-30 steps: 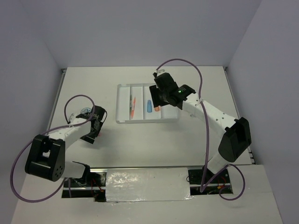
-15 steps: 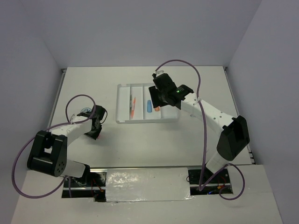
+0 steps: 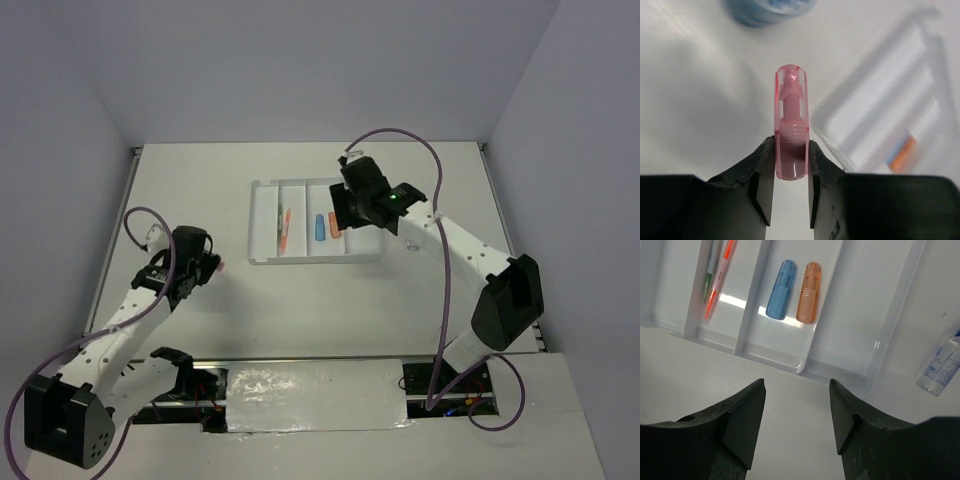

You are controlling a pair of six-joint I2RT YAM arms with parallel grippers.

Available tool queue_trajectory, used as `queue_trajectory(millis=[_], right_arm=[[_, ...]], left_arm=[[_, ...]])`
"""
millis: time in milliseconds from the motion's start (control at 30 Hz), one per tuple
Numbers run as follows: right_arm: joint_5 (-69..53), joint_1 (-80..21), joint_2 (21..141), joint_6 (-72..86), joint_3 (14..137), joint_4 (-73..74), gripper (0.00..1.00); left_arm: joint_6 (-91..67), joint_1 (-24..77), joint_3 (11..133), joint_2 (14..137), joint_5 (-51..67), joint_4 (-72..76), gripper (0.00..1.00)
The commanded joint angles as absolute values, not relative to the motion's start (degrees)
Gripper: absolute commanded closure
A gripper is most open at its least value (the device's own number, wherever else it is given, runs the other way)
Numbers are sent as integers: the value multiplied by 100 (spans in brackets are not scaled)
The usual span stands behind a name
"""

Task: Sort the stationery into containers
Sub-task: Pick up the pen from the center of the board, then place the pen in the storage box.

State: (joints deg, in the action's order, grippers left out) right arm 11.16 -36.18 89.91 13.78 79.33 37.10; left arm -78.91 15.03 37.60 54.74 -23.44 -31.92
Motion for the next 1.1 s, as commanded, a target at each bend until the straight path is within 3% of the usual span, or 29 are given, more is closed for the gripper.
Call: queue_trajectory(millis=[0, 200, 500, 667, 867, 1067], right_arm=[[976, -3227, 8351, 1467, 7770, 3446, 39], [932, -2857, 7331, 1687, 7102, 3112, 38], [958, -2611, 6522, 1529, 6733, 3480, 38], [826, -2610, 6381, 1521, 6574, 3481, 38], [800, -2628, 6390, 1512, 6486, 3463, 38], [765, -2628, 6451, 1485, 6548, 3463, 38]], left_arm=[[-6164, 1678, 3919, 5606, -1048, -823, 100], [-4187, 2715, 5770, 7641, -207, -142, 100], [-3622, 3120, 7794, 10554, 421, 597, 100], [-3296, 3173, 9137, 11801, 317, 20, 99], [-3392, 3173, 9449, 12287, -26, -273, 93], [-3577, 3164, 9360, 12348, -466, -237, 79]])
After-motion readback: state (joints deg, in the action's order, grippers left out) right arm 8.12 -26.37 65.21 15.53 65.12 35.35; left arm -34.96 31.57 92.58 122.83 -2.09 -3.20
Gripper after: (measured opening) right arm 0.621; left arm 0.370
